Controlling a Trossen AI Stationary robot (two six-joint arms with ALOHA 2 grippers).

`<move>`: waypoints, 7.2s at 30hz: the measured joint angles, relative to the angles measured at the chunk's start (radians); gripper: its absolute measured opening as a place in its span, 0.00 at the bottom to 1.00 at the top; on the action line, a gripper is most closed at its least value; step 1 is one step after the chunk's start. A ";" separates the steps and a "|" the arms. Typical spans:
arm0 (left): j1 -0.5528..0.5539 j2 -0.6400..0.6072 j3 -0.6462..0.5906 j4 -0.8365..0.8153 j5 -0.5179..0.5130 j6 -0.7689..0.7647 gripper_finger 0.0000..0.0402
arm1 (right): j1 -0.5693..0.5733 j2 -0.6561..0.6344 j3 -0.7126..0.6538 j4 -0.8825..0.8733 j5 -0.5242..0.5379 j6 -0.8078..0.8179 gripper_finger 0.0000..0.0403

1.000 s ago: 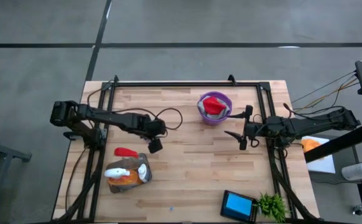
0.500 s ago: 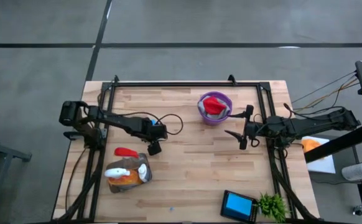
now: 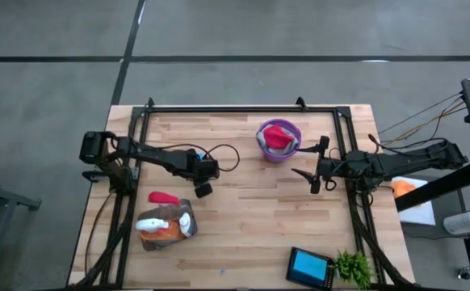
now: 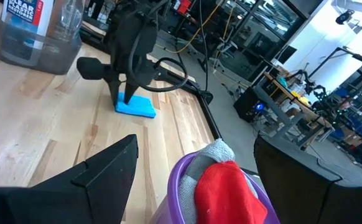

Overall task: Pick & Place Kitchen Items
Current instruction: Put the light blue sponge into the black bin

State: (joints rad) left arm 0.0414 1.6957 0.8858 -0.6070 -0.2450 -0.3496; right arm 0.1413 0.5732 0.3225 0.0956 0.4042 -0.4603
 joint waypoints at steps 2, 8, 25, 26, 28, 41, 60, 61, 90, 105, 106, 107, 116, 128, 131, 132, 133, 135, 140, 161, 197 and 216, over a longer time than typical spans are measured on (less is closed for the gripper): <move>-0.002 0.001 0.002 0.001 0.000 0.000 0.19 | 0.000 0.000 0.000 0.000 0.000 0.000 0.78; -0.002 0.000 0.006 -0.001 0.020 0.000 0.02 | 0.000 0.000 0.000 -0.002 0.000 0.000 0.78; -0.011 -0.109 0.224 -0.014 0.126 0.060 0.00 | 0.000 0.008 0.000 -0.001 -0.007 0.002 0.78; -0.014 -0.121 0.239 -0.015 0.126 0.066 0.00 | 0.000 0.008 0.000 -0.001 -0.011 0.003 0.78; -0.018 -0.151 0.264 -0.012 0.132 0.089 0.00 | 0.000 0.008 0.000 -0.002 -0.035 0.009 0.78; -0.031 -0.305 0.282 0.103 0.194 0.222 0.00 | 0.000 0.024 0.000 0.048 -0.208 0.035 0.78; -0.066 -0.124 0.282 0.271 0.389 0.496 0.16 | 0.006 0.247 0.075 0.071 -0.249 0.162 0.78; -0.066 -0.124 0.281 0.290 0.414 0.526 0.18 | 0.008 0.274 0.081 0.078 -0.249 0.167 0.78; -0.077 -0.782 -0.358 0.850 0.409 0.549 0.25 | 0.163 0.615 0.147 0.395 -0.255 0.216 0.78; -0.048 -1.101 -0.508 0.824 0.396 0.460 0.25 | 0.176 0.997 0.382 0.225 -0.211 0.195 0.78; -0.048 -1.108 -0.507 0.824 0.400 0.460 0.25 | 0.176 1.009 0.398 0.225 -0.211 0.190 0.78; -0.049 -1.109 -0.507 0.824 0.403 0.461 0.25 | 0.177 1.015 0.408 0.224 -0.211 0.185 0.78; -0.048 -1.102 -0.507 0.798 0.402 0.455 0.25 | 0.207 0.958 0.418 0.218 -0.211 0.182 0.78; -0.049 -1.206 -0.437 0.457 0.393 0.400 0.25 | 0.239 0.938 0.391 0.129 -0.202 0.245 0.78; -0.049 -1.235 -0.478 0.465 0.372 0.400 0.25 | 0.237 0.956 0.391 0.129 -0.194 0.243 0.78; -0.049 -1.237 -0.495 0.490 0.361 0.400 0.25 | 0.235 0.963 0.391 0.129 -0.188 0.243 0.78; -0.048 -1.239 -0.513 0.521 0.350 0.400 0.25 | 0.235 0.973 0.391 0.128 -0.182 0.243 0.78; -0.044 -1.250 -0.553 0.560 0.341 0.404 0.25 | 0.234 1.002 0.391 0.134 -0.174 0.242 0.78; -0.005 -1.269 -0.591 0.602 0.340 0.414 0.25 | 0.234 1.097 0.415 0.143 -0.139 0.220 0.78; 0.048 -1.275 -0.598 0.581 0.321 0.390 0.25 | 0.217 1.368 0.712 -0.150 -0.094 0.134 0.58; 0.048 -1.274 -0.598 0.532 0.286 0.396 0.25 | 0.289 0.728 0.462 0.078 -0.544 0.163 0.04; 0.048 -1.274 -0.598 0.503 0.286 0.396 0.25 | 0.691 0.456 0.352 -0.088 -0.392 0.650 0.04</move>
State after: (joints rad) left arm 0.0895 0.4213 0.2874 -0.1038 0.0406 0.0467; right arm 0.8328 1.0296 0.6741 0.0076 0.0125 0.1895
